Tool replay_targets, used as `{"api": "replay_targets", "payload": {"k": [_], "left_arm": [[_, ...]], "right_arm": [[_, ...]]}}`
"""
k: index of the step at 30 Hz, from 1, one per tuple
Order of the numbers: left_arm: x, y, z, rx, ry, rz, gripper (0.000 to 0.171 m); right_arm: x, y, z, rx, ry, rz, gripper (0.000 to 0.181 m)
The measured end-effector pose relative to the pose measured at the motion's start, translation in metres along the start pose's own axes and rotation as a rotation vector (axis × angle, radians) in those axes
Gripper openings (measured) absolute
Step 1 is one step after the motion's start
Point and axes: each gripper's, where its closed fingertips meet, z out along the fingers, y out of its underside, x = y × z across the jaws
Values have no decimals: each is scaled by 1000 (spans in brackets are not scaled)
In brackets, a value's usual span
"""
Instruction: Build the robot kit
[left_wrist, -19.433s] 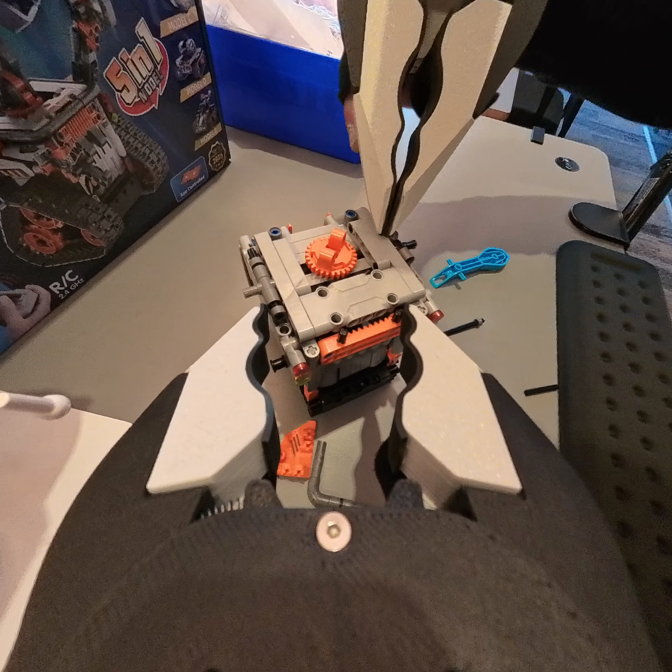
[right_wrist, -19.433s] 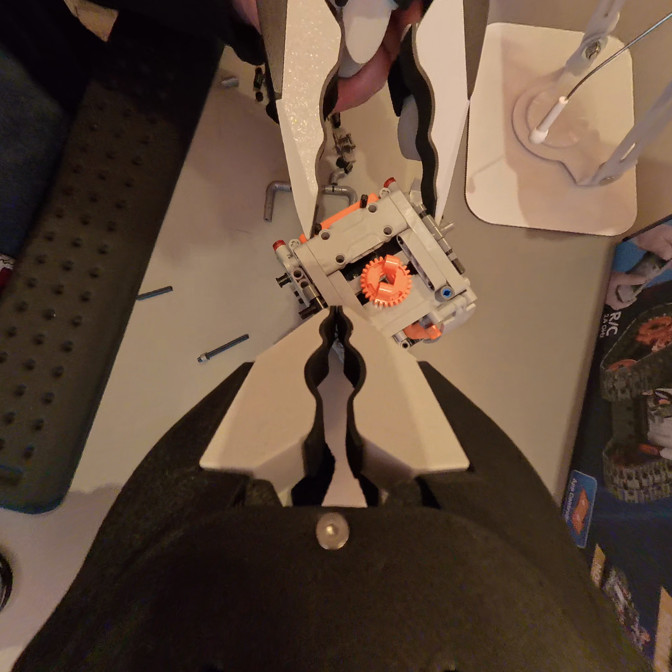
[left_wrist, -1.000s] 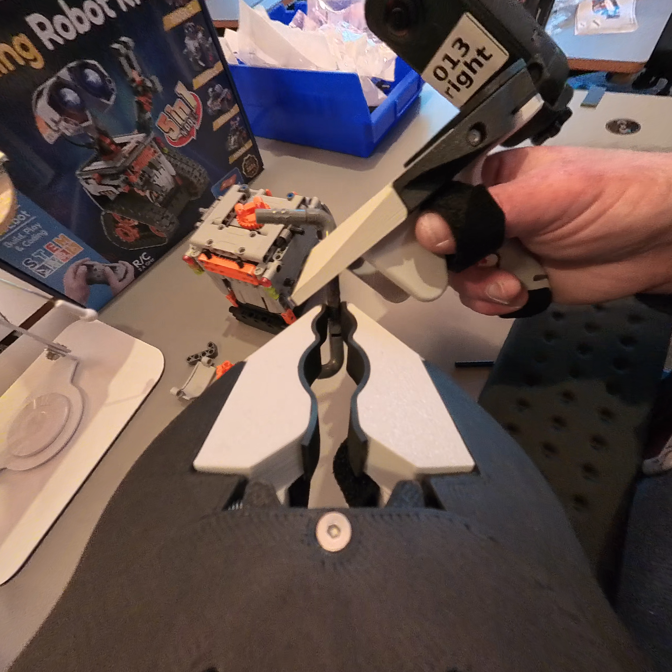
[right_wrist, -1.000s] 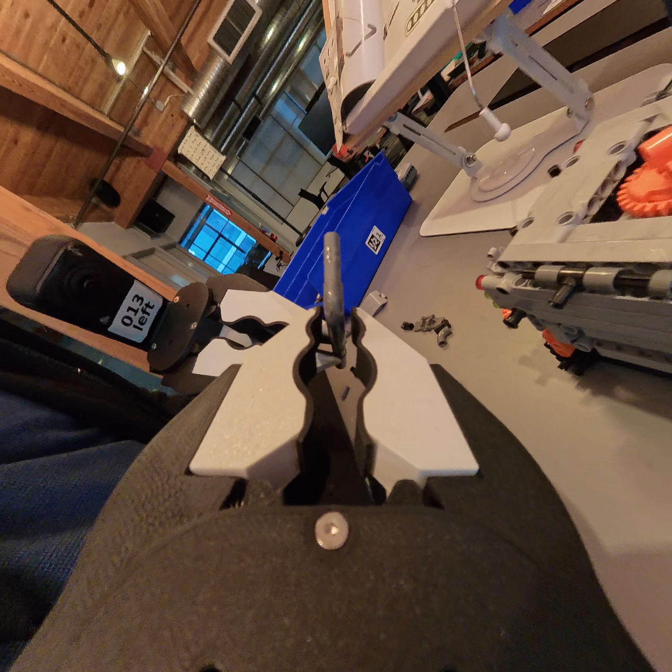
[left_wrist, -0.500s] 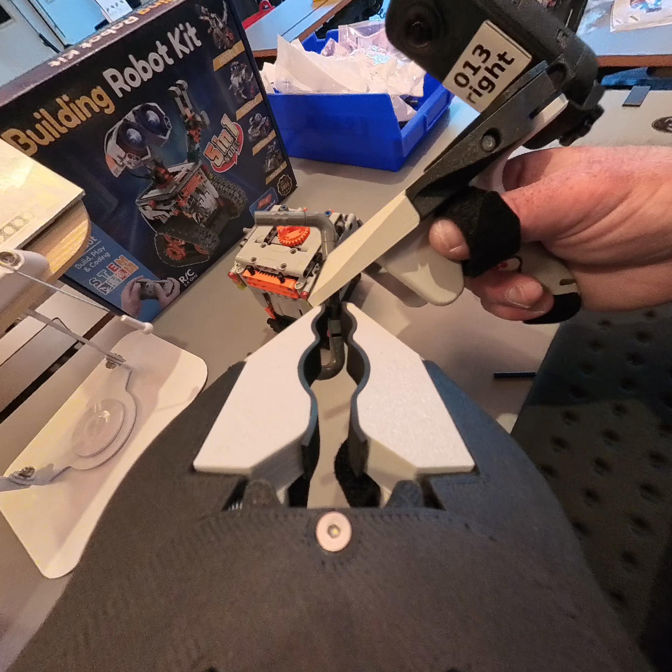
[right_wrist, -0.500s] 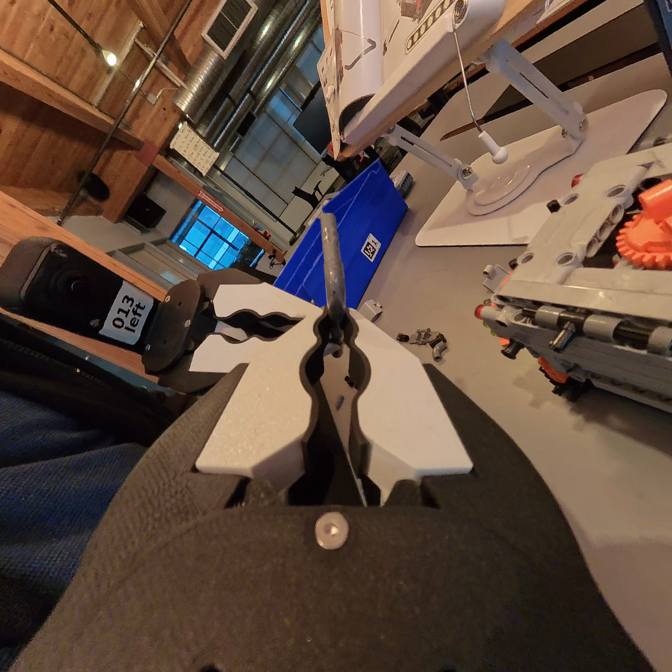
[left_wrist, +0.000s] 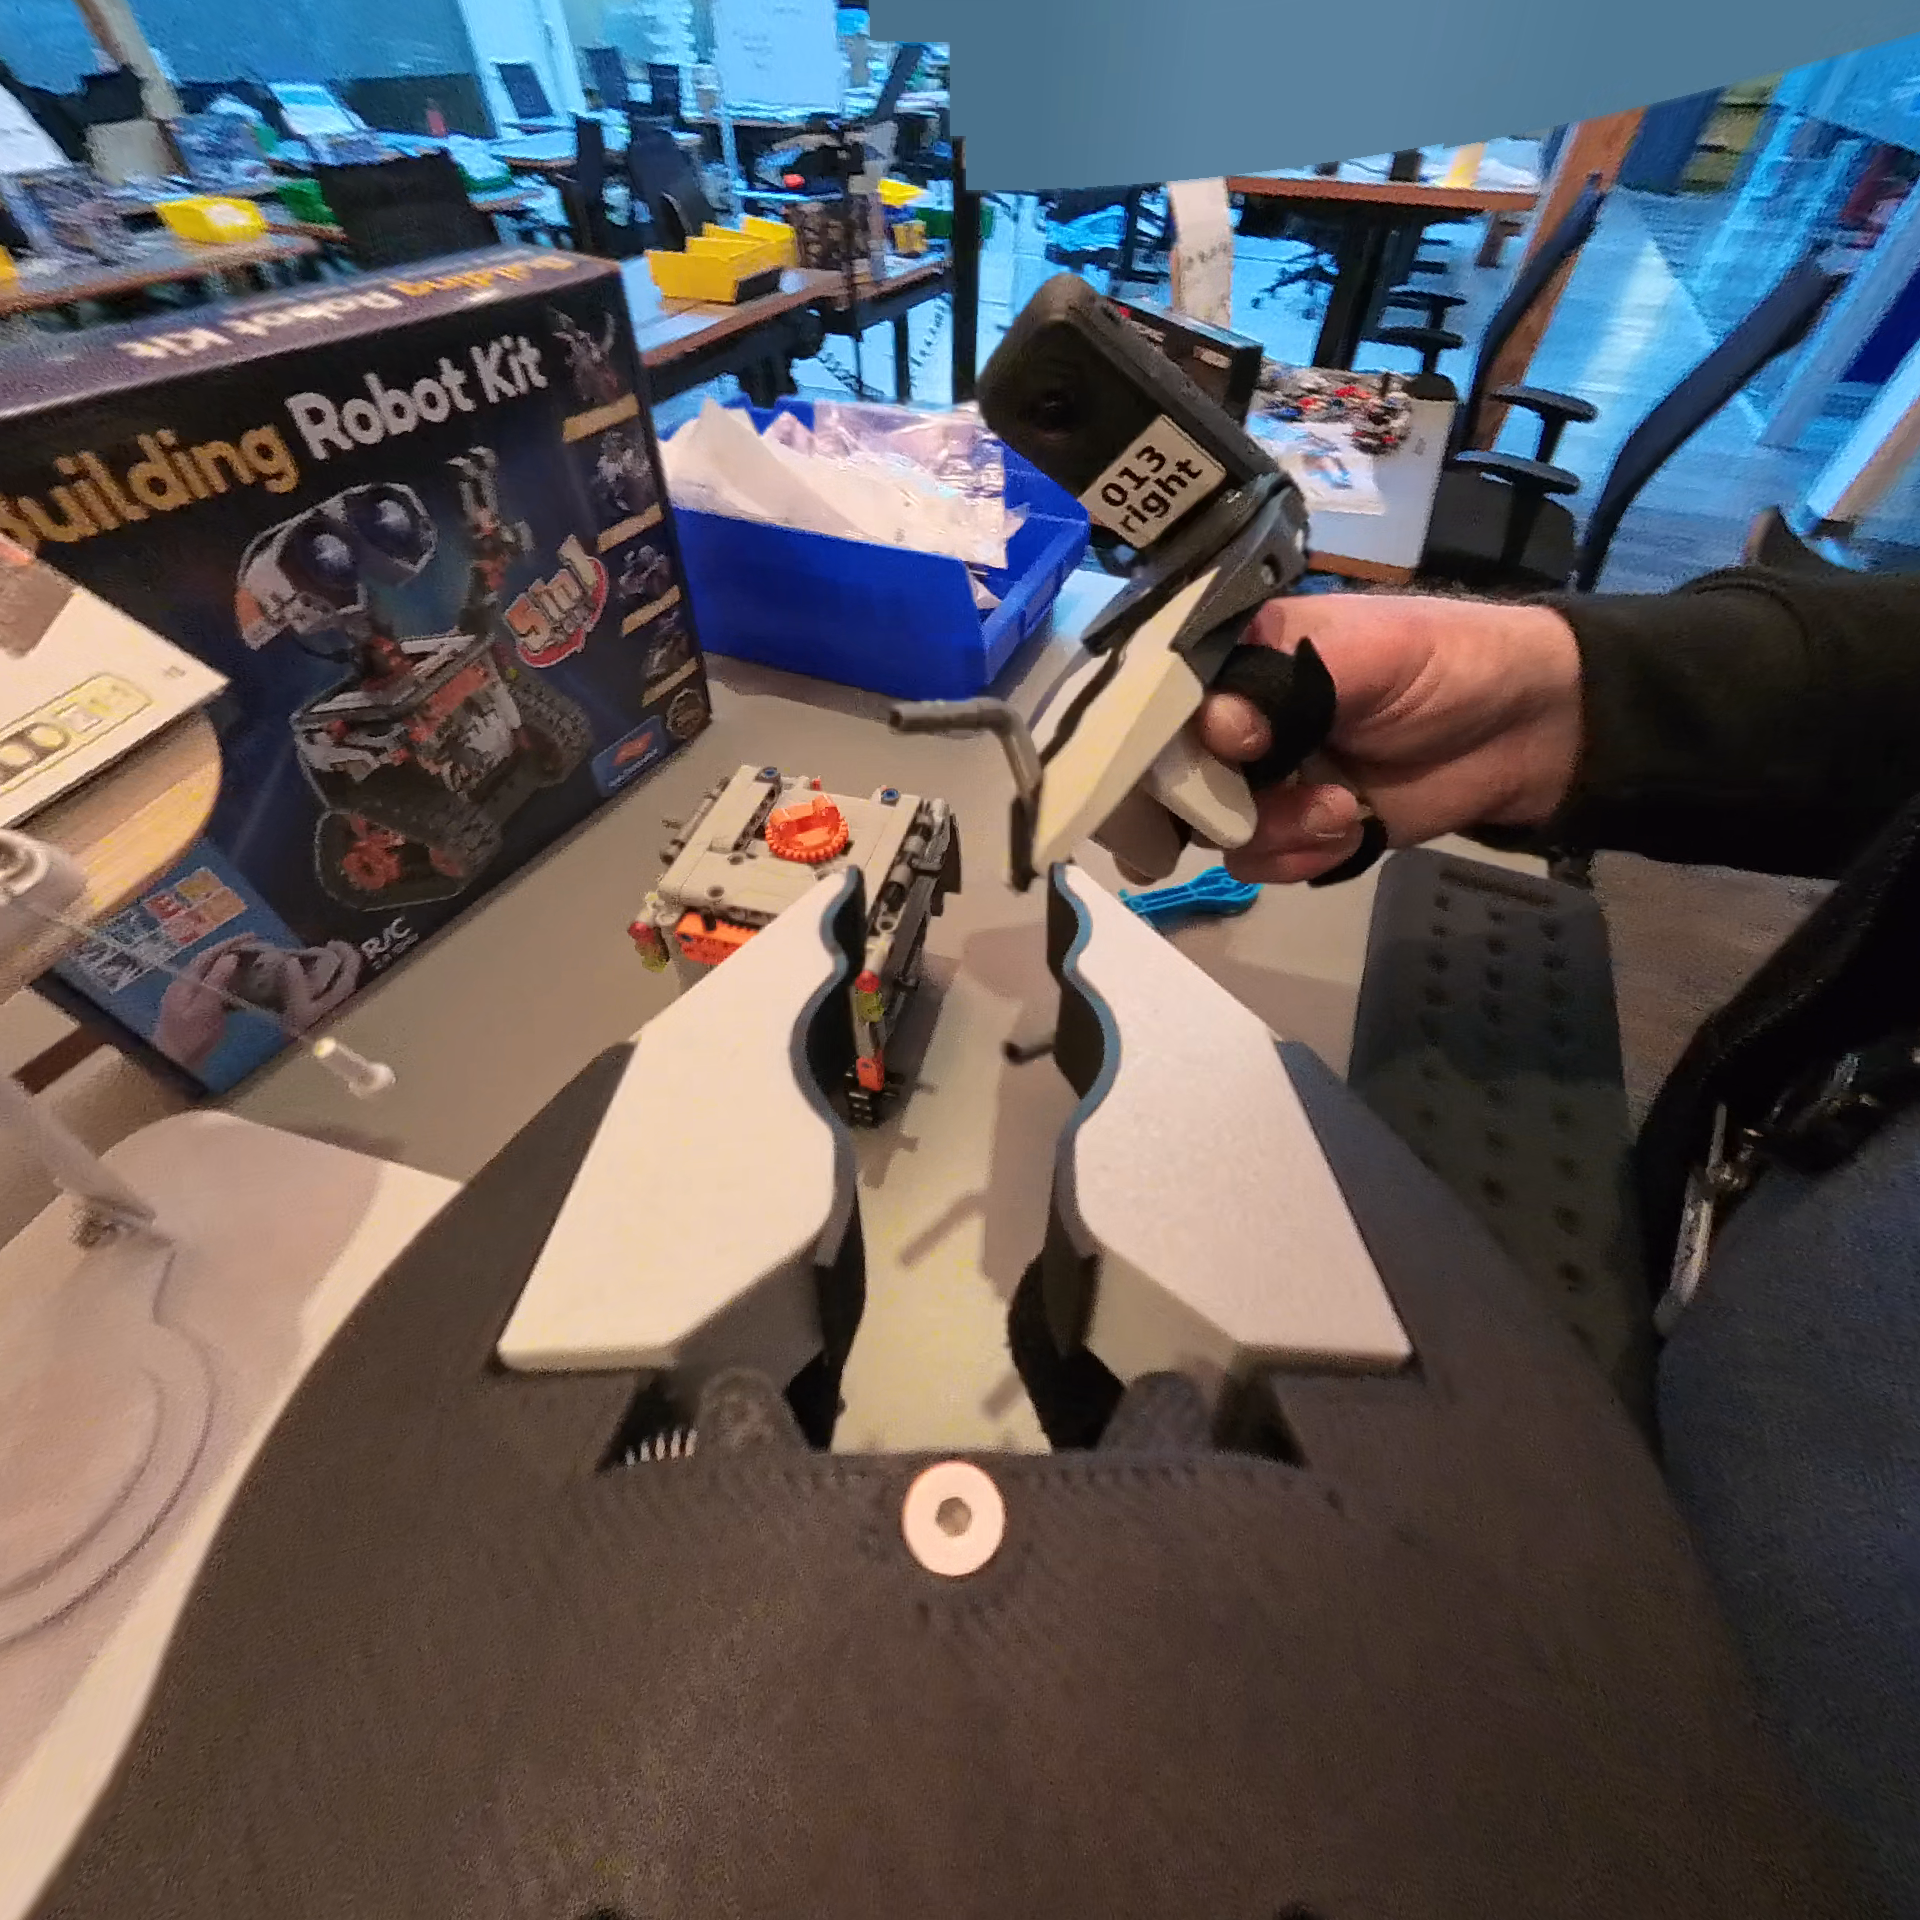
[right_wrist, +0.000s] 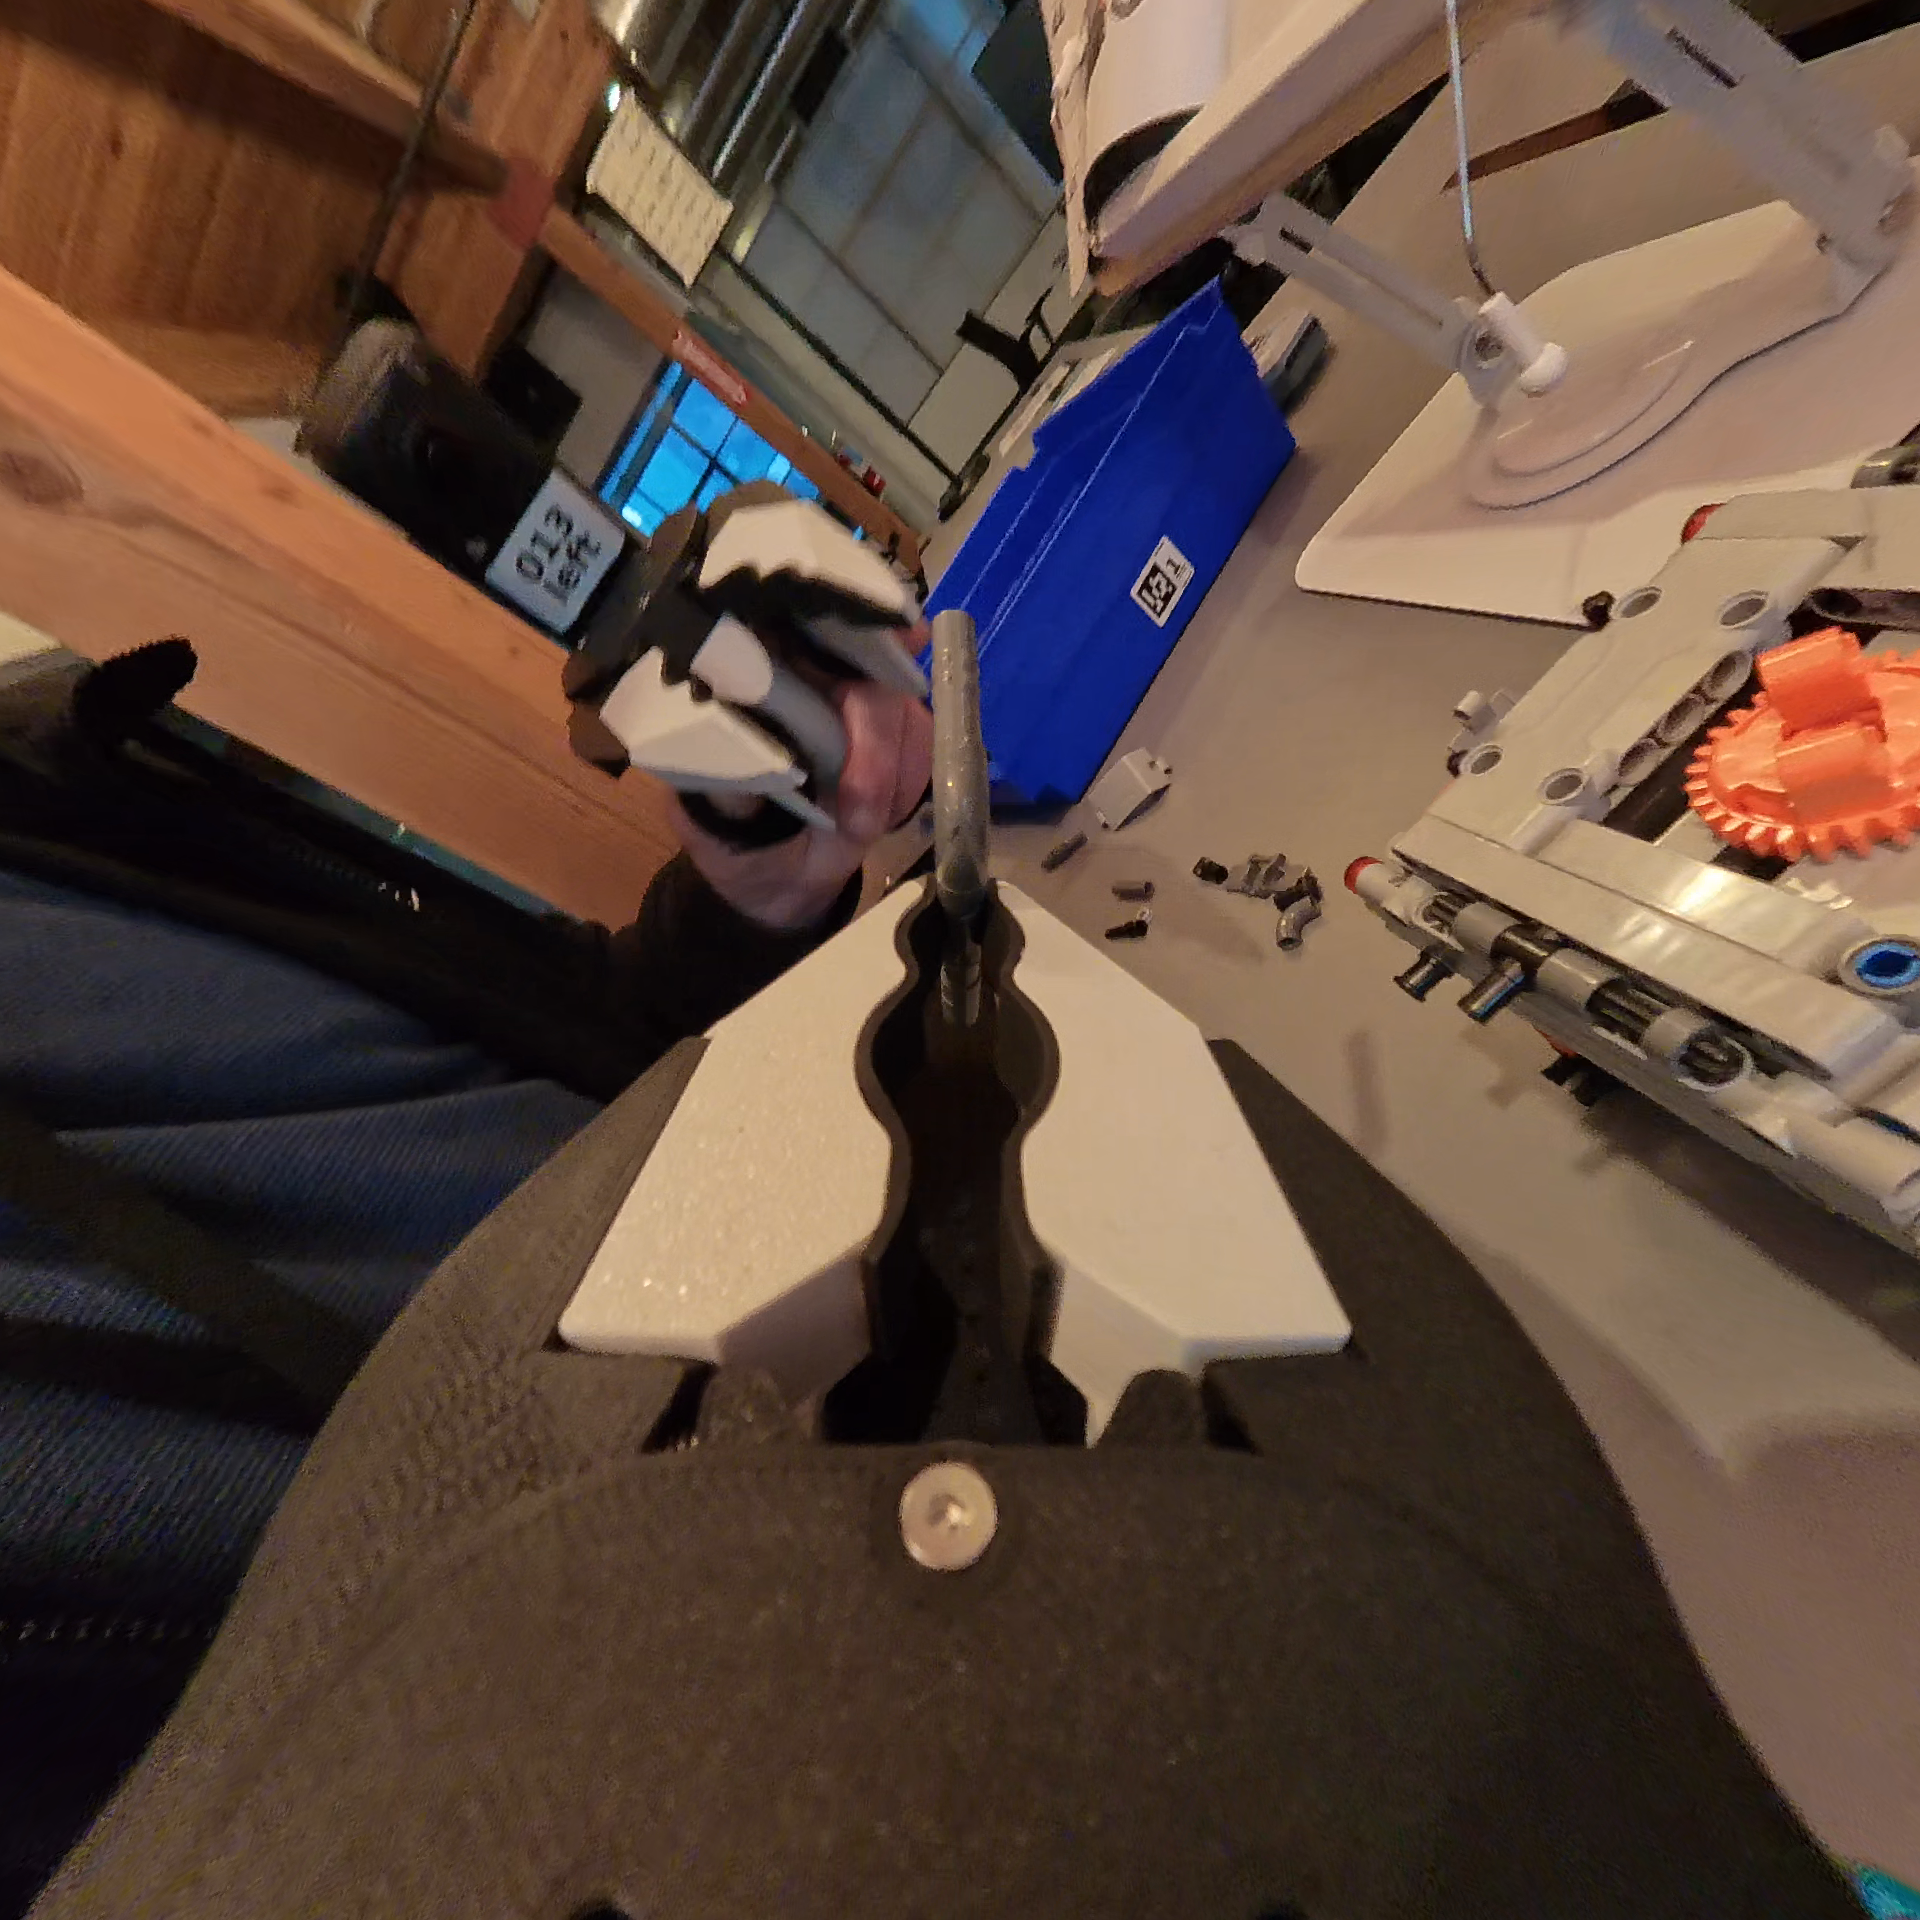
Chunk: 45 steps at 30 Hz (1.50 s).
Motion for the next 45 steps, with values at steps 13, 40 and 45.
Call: {"api": "replay_targets", "payload": {"k": [13, 40, 45], "left_arm": [[22, -12, 50, -12, 307, 20, 0], [23, -23, 46, 141, 353, -217, 6], [21, -21, 41, 151, 386, -286, 35]], "right_arm": [[-13, 27, -11, -268, -54, -53, 4], [-22, 20, -15, -226, -69, -94, 3], [-26, 29, -5, -293, -86, -101, 4]]}}
